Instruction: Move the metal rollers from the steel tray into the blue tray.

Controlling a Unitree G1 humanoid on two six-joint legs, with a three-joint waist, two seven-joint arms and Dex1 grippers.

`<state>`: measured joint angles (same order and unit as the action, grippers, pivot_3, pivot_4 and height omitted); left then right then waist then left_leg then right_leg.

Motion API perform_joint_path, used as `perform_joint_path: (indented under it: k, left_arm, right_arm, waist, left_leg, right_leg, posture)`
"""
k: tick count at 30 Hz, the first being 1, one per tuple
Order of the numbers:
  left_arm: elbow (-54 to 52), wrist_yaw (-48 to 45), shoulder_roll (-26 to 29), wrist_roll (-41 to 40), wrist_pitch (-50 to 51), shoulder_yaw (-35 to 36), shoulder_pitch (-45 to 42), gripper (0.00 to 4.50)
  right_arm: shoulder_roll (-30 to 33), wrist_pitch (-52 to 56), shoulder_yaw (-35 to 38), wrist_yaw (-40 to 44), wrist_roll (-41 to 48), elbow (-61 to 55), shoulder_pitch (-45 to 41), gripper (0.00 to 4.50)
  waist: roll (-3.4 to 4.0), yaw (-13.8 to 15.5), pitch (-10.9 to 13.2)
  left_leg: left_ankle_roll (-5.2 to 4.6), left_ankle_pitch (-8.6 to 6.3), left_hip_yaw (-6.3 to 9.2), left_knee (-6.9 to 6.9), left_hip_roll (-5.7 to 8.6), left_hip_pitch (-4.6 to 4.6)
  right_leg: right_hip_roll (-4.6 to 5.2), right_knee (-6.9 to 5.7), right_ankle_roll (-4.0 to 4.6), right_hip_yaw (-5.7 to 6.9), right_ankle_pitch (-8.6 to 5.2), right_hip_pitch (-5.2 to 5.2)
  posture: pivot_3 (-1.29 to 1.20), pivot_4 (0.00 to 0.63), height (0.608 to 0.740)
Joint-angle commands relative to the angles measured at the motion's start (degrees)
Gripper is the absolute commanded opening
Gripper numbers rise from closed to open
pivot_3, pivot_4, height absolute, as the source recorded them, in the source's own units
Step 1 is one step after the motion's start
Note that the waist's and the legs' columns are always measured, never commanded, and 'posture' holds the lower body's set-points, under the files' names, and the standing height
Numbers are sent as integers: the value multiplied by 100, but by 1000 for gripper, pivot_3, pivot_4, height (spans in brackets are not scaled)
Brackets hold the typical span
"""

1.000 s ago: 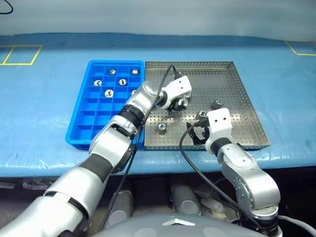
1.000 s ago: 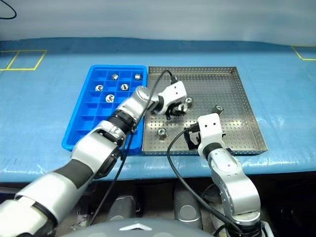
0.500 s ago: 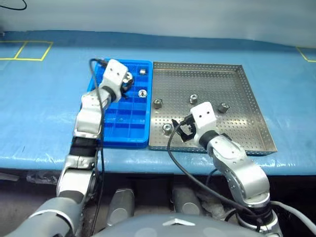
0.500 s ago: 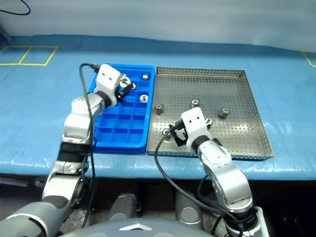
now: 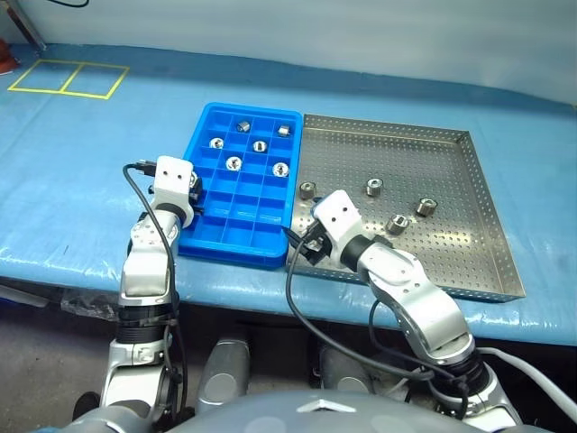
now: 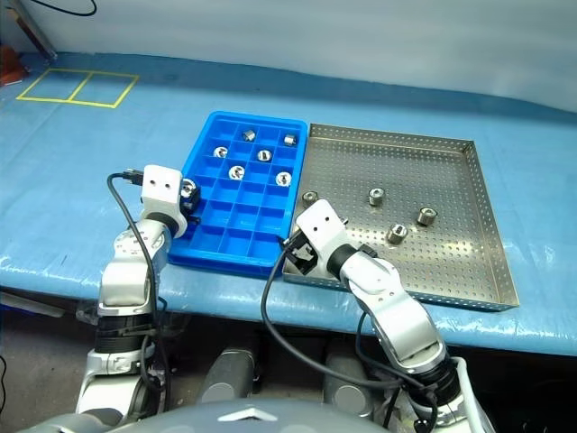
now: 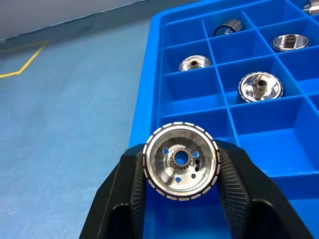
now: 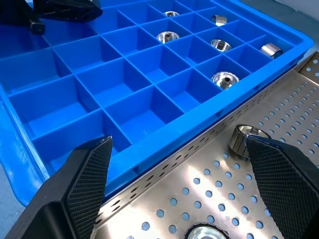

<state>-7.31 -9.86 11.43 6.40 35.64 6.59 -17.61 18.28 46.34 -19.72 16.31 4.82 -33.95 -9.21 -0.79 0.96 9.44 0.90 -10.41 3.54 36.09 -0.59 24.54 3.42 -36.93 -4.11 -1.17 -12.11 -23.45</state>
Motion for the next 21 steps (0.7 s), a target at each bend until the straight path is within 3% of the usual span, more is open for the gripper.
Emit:
perform_joint_path:
  k: [1, 10, 18, 21]
  left_arm:
    - [166, 88, 68, -96, -303, 35, -251, 1707]
    - [1004, 75, 184, -227, -519, -68, -715, 1707]
    - [655, -531, 161, -660, -285, -374, -936, 4456]
    - [779, -890, 246, -743, -362, -600, -1296, 4486]
  right_arm:
    - [-28, -129, 33, 1, -54, -108, -27, 4500]
    - [-93, -52, 88, -129, -136, -261, 153, 4500]
    - [-60, 86, 371, -296, -211, -544, 424, 4500]
    - [23, 156, 601, -335, -219, -705, 627, 4500]
  waist:
    - [0, 1, 0]
    - [0, -26, 0]
    - [-1, -81, 0]
    - [-2, -111, 0]
  left_leg:
    - [0, 0, 0, 0, 0, 0]
    - [0, 0, 0, -1, 0, 1]
    - [0, 1, -1, 0, 0, 3]
    - [1, 1, -2, 3, 1, 5]
  right_leg:
    - [0, 0, 0, 0, 0, 0]
    - [0, 1, -1, 1, 1, -1]
    - [1, 1, 0, 0, 0, 0]
    - [1, 3, -1, 0, 0, -1]
  posture:
    - [94, 150, 740]
    - [48, 150, 740]
    - [-3, 150, 740]
    - [-30, 150, 740]
